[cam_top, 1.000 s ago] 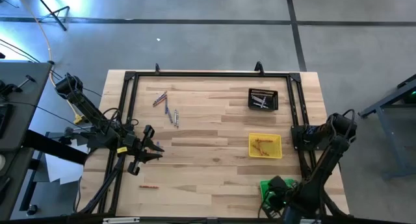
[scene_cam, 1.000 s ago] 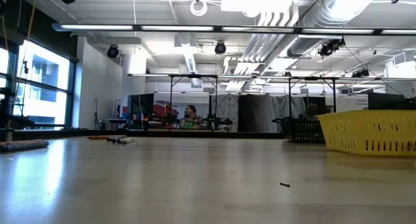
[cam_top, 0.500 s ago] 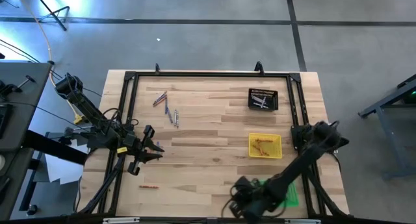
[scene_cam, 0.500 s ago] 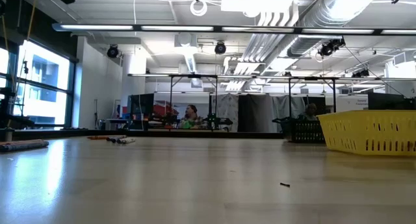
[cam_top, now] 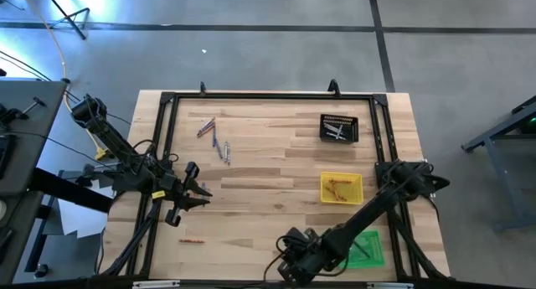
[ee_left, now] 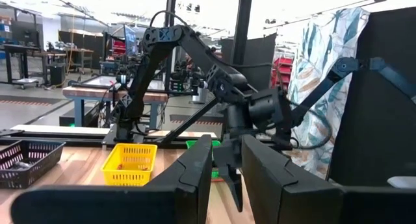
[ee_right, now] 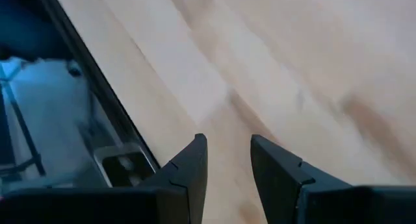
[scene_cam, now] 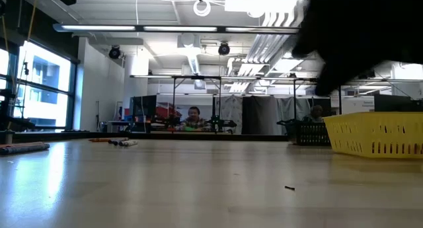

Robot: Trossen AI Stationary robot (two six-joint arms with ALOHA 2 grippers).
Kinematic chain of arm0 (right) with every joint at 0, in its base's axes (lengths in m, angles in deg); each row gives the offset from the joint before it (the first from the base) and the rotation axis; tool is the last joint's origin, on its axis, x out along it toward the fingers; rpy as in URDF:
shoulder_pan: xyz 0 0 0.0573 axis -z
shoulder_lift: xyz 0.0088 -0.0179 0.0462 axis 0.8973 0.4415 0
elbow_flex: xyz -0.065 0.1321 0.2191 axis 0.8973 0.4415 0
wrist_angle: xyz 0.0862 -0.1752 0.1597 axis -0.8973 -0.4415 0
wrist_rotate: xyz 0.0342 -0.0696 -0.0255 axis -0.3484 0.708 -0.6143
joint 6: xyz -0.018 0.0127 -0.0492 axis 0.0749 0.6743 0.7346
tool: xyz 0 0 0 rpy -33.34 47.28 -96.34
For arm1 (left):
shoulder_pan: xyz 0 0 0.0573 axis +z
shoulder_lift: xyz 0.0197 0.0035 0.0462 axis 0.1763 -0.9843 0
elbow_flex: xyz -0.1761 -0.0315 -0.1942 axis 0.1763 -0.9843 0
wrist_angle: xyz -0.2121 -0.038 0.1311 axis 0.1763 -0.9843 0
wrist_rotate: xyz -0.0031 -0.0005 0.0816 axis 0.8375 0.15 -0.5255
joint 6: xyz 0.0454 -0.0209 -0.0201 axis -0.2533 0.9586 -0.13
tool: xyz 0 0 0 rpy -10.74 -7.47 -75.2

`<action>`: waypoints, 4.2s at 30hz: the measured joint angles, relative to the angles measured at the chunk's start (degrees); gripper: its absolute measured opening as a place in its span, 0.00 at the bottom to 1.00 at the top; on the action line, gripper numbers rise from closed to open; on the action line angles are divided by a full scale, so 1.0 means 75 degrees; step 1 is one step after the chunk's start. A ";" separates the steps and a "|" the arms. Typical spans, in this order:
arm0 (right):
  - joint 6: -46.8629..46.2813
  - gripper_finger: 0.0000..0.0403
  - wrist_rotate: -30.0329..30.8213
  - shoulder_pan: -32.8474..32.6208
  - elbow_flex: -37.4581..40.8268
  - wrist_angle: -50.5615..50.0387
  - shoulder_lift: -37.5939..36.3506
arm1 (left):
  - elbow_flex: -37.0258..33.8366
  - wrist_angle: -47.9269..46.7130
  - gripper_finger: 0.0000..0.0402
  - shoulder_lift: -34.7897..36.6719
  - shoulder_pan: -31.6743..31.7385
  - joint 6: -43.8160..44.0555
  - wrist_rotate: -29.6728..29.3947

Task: Sort crayons
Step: Put the gray crayon into the black basket

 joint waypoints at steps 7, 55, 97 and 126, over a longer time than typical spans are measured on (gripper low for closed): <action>0.1701 0.28 0.1082 0.0587 -0.0606 0.0009 0.0000 | 0.0000 -0.0008 0.18 0.0000 0.0000 -0.0004 -0.0002; 0.7204 0.28 0.1490 0.4605 0.0128 0.2940 0.0067 | 0.0089 -0.0957 0.18 0.0194 0.0000 -0.2132 -0.5941; 0.7324 0.28 0.1026 0.5656 -0.2462 0.3706 0.2746 | 0.0268 -0.0955 0.18 0.0271 -0.0006 -0.2682 -0.6321; 0.5696 0.28 0.0283 0.5822 -0.2817 0.2558 0.2862 | 0.0265 -0.0976 0.18 0.0265 0.0000 -0.2748 -0.6365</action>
